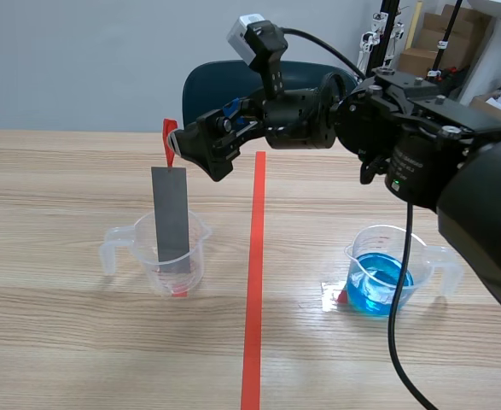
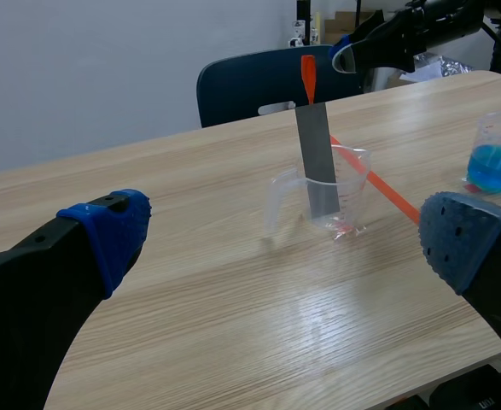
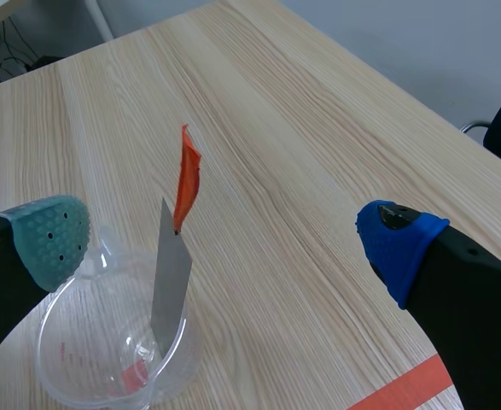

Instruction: Do the redox reaction experiment. lift the metal plate out of the left beaker

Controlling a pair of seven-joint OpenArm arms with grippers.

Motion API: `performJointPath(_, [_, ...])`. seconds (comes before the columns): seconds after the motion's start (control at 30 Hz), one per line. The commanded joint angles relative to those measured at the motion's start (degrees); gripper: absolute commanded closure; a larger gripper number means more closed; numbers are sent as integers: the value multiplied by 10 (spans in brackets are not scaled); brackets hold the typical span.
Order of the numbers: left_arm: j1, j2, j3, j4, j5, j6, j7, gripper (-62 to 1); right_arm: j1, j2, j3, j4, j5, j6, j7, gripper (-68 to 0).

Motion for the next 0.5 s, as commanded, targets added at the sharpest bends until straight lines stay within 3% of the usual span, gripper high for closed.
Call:
performJointPath(0.0, [1,2,3,7,-4,0,-8,-623,24,-11,-7,-12,4,7,14,-679])
performJointPath(0.17, [1,2,3,7,-4,0,-8,-623,43,-31,-32,-58,-2,7,54,-679])
performJointPath(0.47, [1,2,3,7,-4,0,-8,-623,47,-36,-58,-63,-47,7,163,-679])
